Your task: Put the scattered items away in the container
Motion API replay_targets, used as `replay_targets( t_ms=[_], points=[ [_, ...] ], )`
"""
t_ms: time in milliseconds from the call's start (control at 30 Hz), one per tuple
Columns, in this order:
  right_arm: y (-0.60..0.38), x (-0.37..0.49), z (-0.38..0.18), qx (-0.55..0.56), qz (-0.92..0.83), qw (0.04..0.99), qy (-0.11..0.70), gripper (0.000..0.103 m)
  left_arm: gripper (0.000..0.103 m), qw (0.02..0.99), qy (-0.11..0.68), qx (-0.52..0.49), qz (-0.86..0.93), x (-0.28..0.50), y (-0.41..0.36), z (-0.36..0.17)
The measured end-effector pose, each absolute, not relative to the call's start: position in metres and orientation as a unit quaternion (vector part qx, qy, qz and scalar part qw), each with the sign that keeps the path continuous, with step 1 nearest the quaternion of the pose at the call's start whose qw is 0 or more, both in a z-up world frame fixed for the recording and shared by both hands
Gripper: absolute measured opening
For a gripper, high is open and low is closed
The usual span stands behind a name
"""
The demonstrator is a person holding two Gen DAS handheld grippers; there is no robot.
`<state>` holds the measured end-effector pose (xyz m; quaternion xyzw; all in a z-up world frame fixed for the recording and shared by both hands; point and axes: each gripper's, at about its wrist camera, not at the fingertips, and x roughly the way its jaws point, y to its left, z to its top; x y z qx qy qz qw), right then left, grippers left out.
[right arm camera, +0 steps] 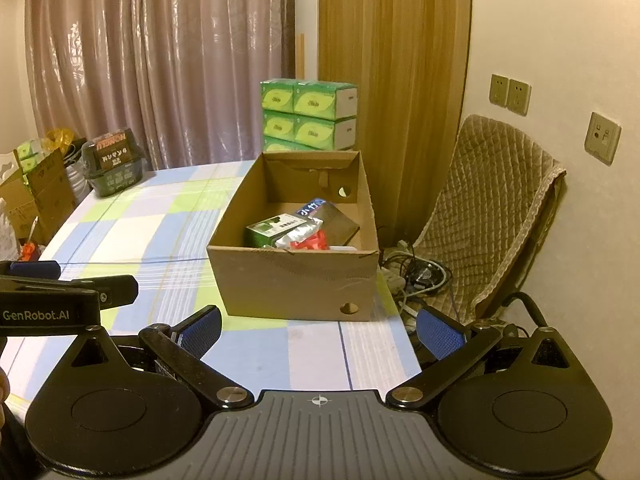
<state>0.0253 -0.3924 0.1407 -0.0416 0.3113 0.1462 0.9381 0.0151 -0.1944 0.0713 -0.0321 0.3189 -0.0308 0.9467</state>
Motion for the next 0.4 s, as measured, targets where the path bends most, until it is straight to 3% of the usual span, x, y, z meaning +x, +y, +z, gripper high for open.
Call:
replay_targets(
  t_ms=[400],
  points=[
    [-0.3935,0.0251,0.1369,-0.043,0.146,0.937,0.315,0.101,0.102,0.949,0.31,-0.03,-0.051,0.0116,-0.1979,0.0708]
  ],
)
